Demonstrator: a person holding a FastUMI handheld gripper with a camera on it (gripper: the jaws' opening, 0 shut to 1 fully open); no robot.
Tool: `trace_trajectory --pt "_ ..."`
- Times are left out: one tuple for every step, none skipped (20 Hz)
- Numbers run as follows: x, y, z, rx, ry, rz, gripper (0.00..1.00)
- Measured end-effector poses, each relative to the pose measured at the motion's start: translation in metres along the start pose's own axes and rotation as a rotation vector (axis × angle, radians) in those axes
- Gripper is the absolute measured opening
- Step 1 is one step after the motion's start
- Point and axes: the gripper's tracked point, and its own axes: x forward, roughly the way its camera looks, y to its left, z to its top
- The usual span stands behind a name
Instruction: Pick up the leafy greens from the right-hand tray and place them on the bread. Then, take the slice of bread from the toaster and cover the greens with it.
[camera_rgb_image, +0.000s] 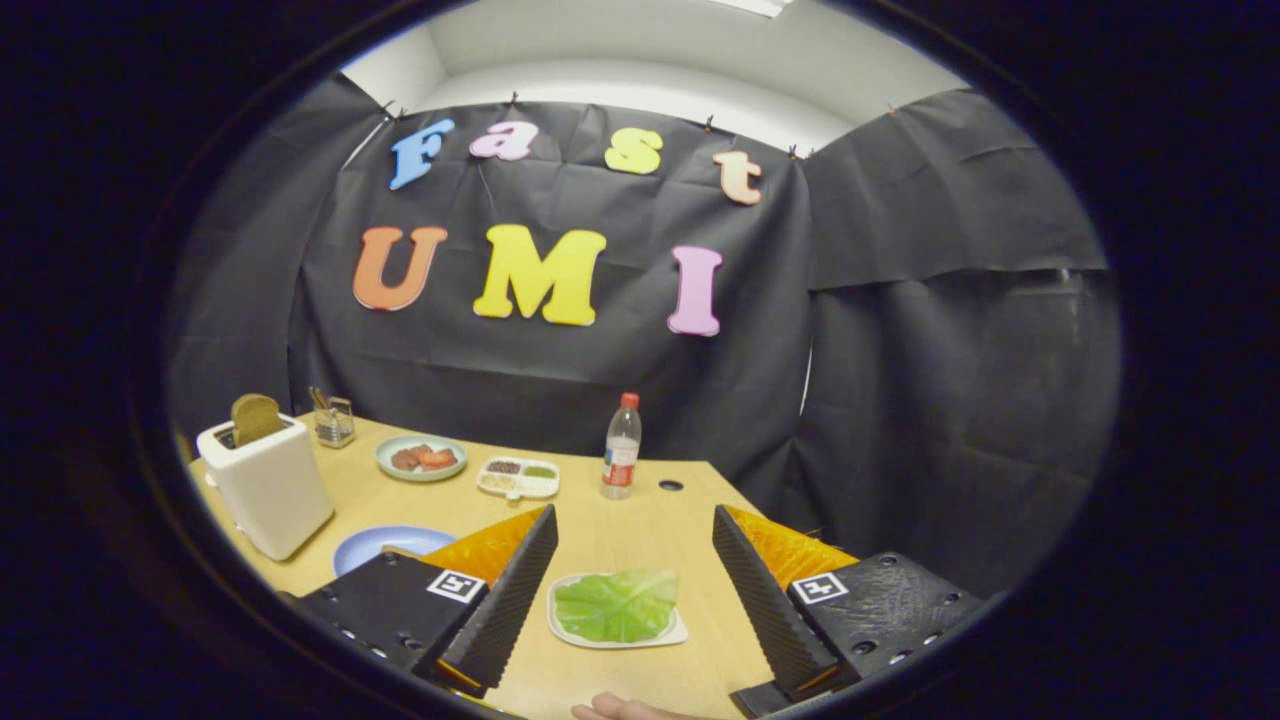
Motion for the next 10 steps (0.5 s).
trace_trajectory --pt "0.014 -0.001 -0.014 -0.001 0.048 0.008 0.95" --pt "0.027 -0.005 -0.027 0.009 0.092 0.009 0.95" --pt "0.039 -0.008 -0.04 0.031 0.134 0.013 0.95" --pt "0.05 -0.004 -0.052 0.06 0.176 0.039 0.96" --pt "0.06 -0.001 -0.065 0.081 0.229 0.059 0.95" --pt "0.071 0.0 -0.079 0.094 0.272 0.071 0.96" --pt "0.081 -0.001 -0.091 0.092 0.307 0.073 0.96" --pt "0.09 -0.001 -0.101 0.082 0.339 0.073 0.96" --pt "0.099 -0.003 -0.111 0.074 0.366 0.071 0.96" --pt "0.105 -0.003 -0.122 0.076 0.396 0.072 0.96"
